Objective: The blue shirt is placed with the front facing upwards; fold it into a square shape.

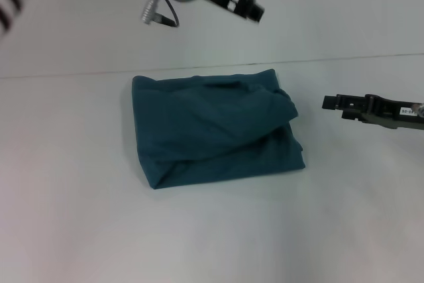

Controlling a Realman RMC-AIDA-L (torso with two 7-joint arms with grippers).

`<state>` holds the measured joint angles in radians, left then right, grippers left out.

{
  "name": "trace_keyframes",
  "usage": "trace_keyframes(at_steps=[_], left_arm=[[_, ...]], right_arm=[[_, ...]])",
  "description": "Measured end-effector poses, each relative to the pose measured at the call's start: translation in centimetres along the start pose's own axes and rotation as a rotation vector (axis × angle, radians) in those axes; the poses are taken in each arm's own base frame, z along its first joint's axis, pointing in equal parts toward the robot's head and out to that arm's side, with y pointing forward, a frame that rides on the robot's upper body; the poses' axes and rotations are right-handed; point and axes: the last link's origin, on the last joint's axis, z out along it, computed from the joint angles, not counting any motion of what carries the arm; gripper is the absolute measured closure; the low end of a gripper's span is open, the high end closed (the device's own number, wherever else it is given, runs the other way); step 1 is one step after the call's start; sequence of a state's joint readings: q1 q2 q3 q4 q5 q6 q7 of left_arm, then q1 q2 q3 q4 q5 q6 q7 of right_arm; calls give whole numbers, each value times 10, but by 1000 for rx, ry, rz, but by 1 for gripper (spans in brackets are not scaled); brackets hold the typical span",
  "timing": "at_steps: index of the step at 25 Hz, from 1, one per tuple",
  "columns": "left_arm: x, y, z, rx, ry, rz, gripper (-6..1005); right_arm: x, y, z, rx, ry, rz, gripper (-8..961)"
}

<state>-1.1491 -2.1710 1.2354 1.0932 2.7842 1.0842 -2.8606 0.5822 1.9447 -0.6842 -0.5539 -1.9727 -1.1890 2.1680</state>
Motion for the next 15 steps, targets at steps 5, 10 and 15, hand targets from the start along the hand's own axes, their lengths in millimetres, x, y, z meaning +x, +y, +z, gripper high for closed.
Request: trace_keyframes(at_steps=[5,10,15], left_arm=[[-23,-47,-20,-64,56,-304,320],[-65,-82,-34,-159,62,-563,275],[-112,-103,-46,-302,36,-782,279]], right_arm=[[0,-1,-1,6,3,-2,168],[-4,0,-1,19,39,-3,168],[-14,6,-1,41,126,-12,168]])
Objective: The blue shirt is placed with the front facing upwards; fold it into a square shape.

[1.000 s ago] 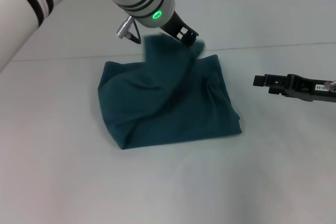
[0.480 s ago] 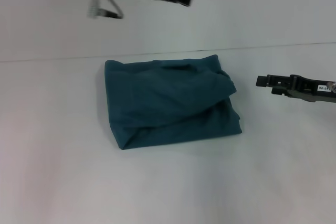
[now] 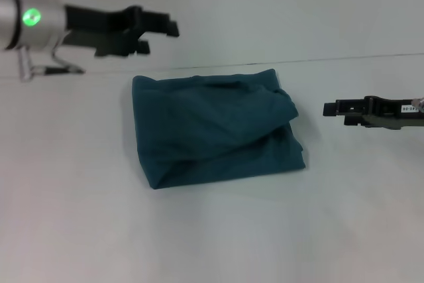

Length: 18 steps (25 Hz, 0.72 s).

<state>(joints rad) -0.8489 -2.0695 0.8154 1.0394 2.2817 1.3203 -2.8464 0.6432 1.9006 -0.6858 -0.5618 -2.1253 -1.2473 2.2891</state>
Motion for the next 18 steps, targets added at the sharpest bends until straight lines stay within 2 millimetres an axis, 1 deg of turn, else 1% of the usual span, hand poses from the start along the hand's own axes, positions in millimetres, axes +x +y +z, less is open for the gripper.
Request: trace_keyframes(at_steps=[1,3,6,8,10,11,12,13,14,15,18], left_arm=[[-3,-6,-3,-20,-6,-28,279],[-16,-24,-12,-79,-27,-107,279],[-32,-47,-27,-144,-44,-193,279],[-43,-58,-38,-182,-45,-231,279],[-50,-63,-44,-196,-45,-245,279],[-54,-66,-47,-203,-45,-251,279],[-58,-68,-50,-211,-50,-254,279],[-61,-69,-53,-216,-55,-256,279],[-64,-71,-54,-219,-60,-259,279],[-67,-72,-57,-224,-69,-262,279],[-76,-79,-62,-224,-73,-277,279]], right_arm=[[-4,2,-1,5,19,-2,168],[-12,8,-5,3,75,-3,168],[-29,21,-12,-2,137,-6,168],[-42,33,-16,-4,179,-10,168],[-54,45,-18,17,223,-19,168],[-59,49,-17,35,242,-28,168],[-68,60,-13,79,287,-49,168],[-68,60,-13,79,287,-49,169],[-72,65,-10,95,303,-62,170],[-75,72,-6,115,323,-79,170],[-78,89,10,147,365,-131,172]])
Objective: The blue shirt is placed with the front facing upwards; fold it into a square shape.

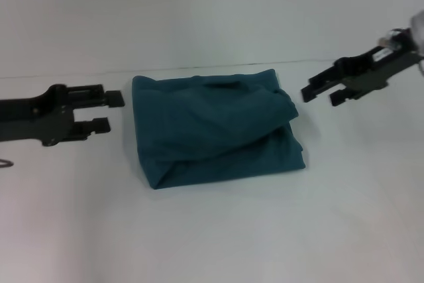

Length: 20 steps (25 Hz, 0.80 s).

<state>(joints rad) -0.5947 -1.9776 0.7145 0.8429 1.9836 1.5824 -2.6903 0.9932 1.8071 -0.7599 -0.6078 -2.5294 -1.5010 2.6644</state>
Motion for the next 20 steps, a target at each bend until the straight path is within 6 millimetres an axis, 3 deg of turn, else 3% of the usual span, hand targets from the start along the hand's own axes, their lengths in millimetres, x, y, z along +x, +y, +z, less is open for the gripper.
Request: trace_keyframes(at_steps=[8,20], left_arm=[[-8,-11,-13,-4,25,-26,279],[-6,-8,-8,-25,47,-17,279]], right_arm=[[-14,32,33,50,-3,-74,174],[-19,43,60,122,-62,-189,176]])
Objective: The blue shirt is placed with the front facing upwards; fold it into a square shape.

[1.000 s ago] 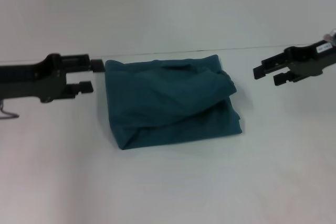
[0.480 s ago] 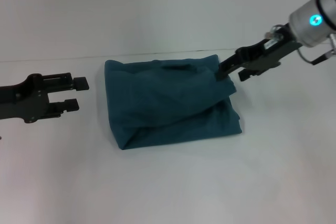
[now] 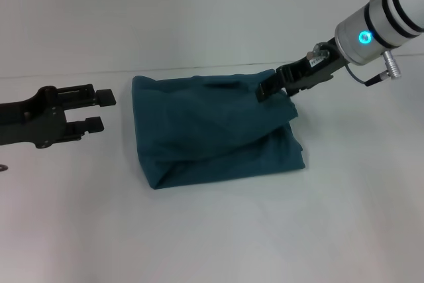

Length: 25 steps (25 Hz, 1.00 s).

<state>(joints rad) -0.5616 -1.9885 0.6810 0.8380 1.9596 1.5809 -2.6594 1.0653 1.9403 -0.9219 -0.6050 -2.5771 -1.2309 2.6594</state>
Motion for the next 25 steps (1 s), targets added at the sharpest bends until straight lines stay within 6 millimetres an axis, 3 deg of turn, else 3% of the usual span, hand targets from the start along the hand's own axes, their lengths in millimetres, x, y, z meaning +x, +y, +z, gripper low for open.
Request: trace_keyframes(at_steps=[9,17,25], left_arm=[[1,-3,1,0,20,-11,279],[0,-5,2,-7,21,-19,279],[0,-6,2,-9,26,-22,279]], right_arm=[[7,0,8,24,29,-12,178],[10,8,19,16,19,-22,241],[7,12,14,7,29,-35,303]])
